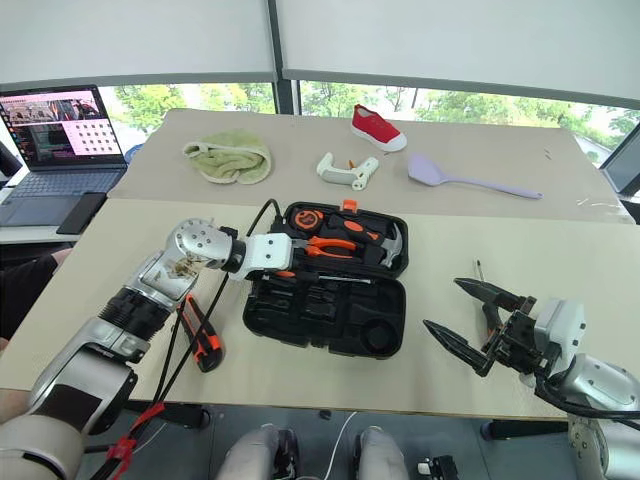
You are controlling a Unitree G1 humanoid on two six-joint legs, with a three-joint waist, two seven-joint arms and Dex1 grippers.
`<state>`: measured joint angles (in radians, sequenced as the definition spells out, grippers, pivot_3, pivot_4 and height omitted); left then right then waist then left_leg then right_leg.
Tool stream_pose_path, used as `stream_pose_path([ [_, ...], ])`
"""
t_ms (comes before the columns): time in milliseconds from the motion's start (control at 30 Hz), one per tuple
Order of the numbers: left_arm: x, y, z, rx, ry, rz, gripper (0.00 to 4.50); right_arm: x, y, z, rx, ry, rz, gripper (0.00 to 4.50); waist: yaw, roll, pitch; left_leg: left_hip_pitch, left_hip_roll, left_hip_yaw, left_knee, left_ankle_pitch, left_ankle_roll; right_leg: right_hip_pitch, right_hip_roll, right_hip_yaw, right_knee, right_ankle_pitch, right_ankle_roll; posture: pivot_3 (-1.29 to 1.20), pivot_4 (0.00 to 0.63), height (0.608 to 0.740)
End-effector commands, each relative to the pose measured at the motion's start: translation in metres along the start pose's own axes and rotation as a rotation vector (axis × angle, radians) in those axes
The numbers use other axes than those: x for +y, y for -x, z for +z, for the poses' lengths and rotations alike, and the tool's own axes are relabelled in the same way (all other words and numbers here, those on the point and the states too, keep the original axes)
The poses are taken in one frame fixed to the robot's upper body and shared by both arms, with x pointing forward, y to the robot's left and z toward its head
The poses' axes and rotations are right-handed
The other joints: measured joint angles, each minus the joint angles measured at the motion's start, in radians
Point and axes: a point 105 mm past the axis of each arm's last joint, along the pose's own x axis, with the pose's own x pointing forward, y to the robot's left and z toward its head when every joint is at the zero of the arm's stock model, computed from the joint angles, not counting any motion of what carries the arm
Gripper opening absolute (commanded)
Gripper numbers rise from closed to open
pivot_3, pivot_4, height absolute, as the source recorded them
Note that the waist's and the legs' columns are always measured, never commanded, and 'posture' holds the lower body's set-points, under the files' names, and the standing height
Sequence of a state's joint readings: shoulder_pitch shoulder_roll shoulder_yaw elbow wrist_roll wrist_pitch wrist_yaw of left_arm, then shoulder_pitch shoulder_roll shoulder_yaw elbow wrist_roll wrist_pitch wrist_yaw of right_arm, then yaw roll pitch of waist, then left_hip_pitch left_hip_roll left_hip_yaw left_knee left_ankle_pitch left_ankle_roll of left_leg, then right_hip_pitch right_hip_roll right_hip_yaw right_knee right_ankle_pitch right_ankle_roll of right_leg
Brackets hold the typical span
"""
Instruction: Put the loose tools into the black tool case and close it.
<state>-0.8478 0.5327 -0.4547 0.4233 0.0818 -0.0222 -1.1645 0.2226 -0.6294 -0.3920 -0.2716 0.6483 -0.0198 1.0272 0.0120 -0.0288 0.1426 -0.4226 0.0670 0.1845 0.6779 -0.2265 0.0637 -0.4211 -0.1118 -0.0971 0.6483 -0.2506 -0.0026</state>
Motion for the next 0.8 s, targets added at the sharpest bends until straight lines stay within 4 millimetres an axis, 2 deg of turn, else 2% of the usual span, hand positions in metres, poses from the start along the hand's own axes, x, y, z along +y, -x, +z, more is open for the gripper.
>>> stream_pose_path([
  [33, 0.008, 0.000, 0.007, -0.007, -0.066, 0.029, 0.88, -0.001, 0.005, 0.009, -0.021, 0.034, -0.017, 4.50, 0.001, 0.000, 0.000, 0.000, 0.000, 0.000, 0.000, -0.001, 0.001, 0.000, 0.000, 0.000, 0.000, 0.000, 0.000, 0.00, 0.150, 0.738],
  [133, 0.004, -0.001, 0.006, -0.003, -0.078, 0.005, 0.88, 0.001, 0.006, 0.008, -0.018, 0.031, -0.018, 4.50, 0.001, 0.000, 0.000, -0.001, 0.000, 0.000, 0.001, -0.002, 0.002, 0.000, -0.001, 0.000, 0.000, 0.000, 0.001, 0.00, 0.150, 0.738],
  [200, 0.003, 0.000, 0.009, -0.029, -0.088, 0.006, 1.88, 0.002, 0.007, 0.006, -0.017, 0.028, -0.020, 4.50, 0.000, 0.000, 0.000, -0.001, 0.000, 0.000, 0.001, -0.002, 0.003, 0.000, -0.001, 0.000, 0.000, 0.000, 0.001, 0.00, 0.150, 0.738],
  [267, 0.005, 0.003, 0.016, -0.073, -0.106, 0.022, 2.51, 0.002, 0.008, 0.005, -0.014, 0.023, -0.023, 4.50, 0.000, 0.000, 0.000, -0.001, 0.000, 0.000, 0.001, -0.002, 0.003, 0.000, -0.001, 0.000, 0.000, 0.000, 0.001, 0.00, 0.150, 0.738],
  [367, 0.021, 0.012, 0.041, -0.255, -0.078, 0.156, 3.62, 0.005, 0.008, 0.002, -0.014, 0.010, -0.031, 4.50, 0.000, 0.000, 0.000, -0.001, 0.000, 0.000, 0.001, -0.002, 0.002, 0.000, -0.001, 0.000, 0.000, 0.000, 0.001, 0.00, 0.150, 0.738],
  [400, 0.026, 0.018, 0.048, -0.330, -0.020, 0.203, 3.62, 0.006, 0.009, 0.000, -0.015, 0.002, -0.034, 4.50, 0.002, 0.000, 0.000, -0.001, 0.000, 0.000, 0.001, -0.001, 0.002, 0.000, -0.001, 0.000, 0.000, 0.000, 0.001, 0.00, 0.150, 0.738],
  [467, 0.025, 0.026, 0.048, -0.396, 0.056, 0.226, 3.62, 0.009, 0.009, -0.003, -0.019, -0.012, -0.041, 4.50, 0.001, 0.000, 0.000, -0.001, 0.000, -0.001, 0.002, -0.002, 0.002, 0.000, -0.001, 0.000, 0.000, 0.000, 0.001, 0.00, 0.150, 0.738],
  [567, 0.014, 0.030, 0.033, -0.365, 0.098, 0.213, 2.89, 0.016, 0.007, -0.005, -0.024, -0.027, -0.044, 4.50, -0.005, 0.002, -0.001, -0.001, 0.000, -0.001, 0.002, -0.001, 0.002, 0.001, -0.001, 0.000, 0.000, 0.000, 0.002, 0.00, 0.150, 0.738],
  [600, 0.011, 0.028, 0.029, -0.353, 0.123, 0.209, 2.39, 0.018, 0.006, -0.006, -0.026, -0.033, -0.044, 4.50, -0.007, 0.002, -0.001, 0.000, 0.000, -0.001, 0.002, -0.001, 0.001, 0.001, 0.000, 0.001, 0.000, 0.000, 0.002, 0.00, 0.150, 0.738],
  [733, 0.004, 0.015, 0.022, -0.337, 0.205, 0.217, 0.98, 0.023, 0.005, -0.009, -0.029, -0.050, -0.044, 4.50, -0.004, 0.002, -0.001, 0.000, 0.000, -0.001, 0.002, -0.001, 0.001, 0.001, 0.000, 0.000, 0.001, 0.001, 0.002, 0.00, 0.150, 0.738],
  [800, 0.001, 0.008, 0.020, -0.328, 0.232, 0.220, 0.09, 0.024, 0.004, -0.008, -0.028, -0.050, -0.044, 4.50, 0.002, 0.002, -0.001, 0.000, -0.001, -0.001, 0.002, -0.001, 0.002, 0.001, -0.001, 0.000, 0.001, 0.001, 0.002, 0.00, 0.150, 0.738],
])
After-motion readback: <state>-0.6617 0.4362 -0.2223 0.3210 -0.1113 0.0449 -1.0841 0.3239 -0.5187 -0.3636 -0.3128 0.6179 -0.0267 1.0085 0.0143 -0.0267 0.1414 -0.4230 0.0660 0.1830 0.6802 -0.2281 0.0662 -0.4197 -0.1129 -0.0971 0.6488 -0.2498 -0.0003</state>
